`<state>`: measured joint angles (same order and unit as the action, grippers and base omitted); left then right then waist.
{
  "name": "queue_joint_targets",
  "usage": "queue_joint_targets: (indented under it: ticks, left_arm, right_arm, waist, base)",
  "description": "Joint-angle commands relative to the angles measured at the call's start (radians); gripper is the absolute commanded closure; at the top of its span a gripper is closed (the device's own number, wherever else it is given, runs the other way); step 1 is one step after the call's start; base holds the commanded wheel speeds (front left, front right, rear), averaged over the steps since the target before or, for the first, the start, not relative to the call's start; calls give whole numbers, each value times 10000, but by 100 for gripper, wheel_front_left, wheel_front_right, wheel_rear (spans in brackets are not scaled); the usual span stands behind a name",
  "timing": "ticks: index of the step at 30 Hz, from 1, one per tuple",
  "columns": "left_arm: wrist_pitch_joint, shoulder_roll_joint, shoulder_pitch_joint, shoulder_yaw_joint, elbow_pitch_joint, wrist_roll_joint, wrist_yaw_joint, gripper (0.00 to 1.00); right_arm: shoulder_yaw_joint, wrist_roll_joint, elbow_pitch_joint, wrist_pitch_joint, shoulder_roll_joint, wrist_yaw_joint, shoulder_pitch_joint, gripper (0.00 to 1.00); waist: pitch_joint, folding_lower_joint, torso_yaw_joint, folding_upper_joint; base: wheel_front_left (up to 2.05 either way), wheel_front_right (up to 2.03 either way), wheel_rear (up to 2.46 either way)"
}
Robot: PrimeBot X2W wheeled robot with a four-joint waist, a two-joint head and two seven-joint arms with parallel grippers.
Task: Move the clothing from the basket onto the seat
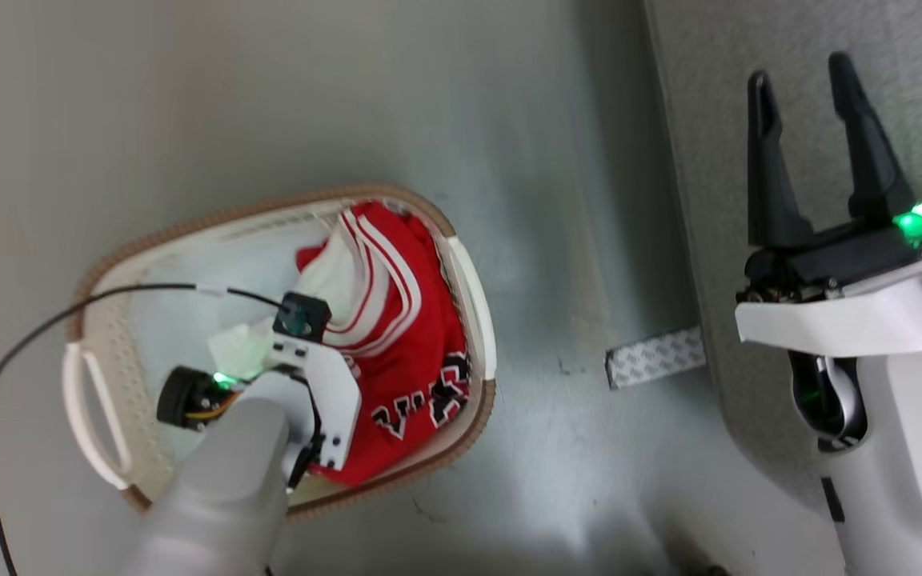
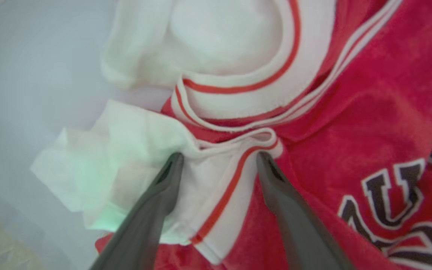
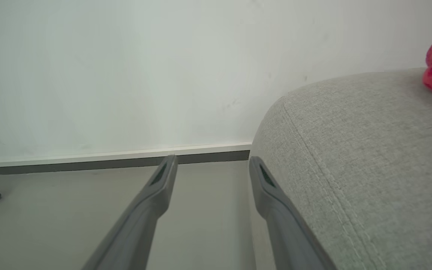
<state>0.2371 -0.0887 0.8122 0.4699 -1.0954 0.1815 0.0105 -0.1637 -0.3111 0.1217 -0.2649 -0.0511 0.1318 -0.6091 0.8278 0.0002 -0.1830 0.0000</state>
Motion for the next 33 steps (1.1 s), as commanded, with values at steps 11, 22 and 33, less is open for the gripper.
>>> queue_joint_targets:
  ticks: [11, 22, 33]
  left_arm:
    - [-488, 146, 751, 419, -1126, -186, -163, 100]
    - [-2638, 362, -425, 167, -1011, 873, -483, 100]
    - [-3636, 367, -2078, 798, 475, 2329, -525, 100]
  right_arm:
    - [-31, 113, 59, 19, -5, -20, -379, 0]
    - [132, 67, 691, 10, -6, -20, 1076, 0]
    - [533, 354, 1405, 10, -37, -20, 2912, 0]
  waist:
    - [742, -2, -173, 0]
    - [-2333, -2, 470, 0]
    - [-5534, -2, 1062, 0]
  base:
    - [0, 0, 0]
    - [0, 0, 0]
    - [0, 0, 0]
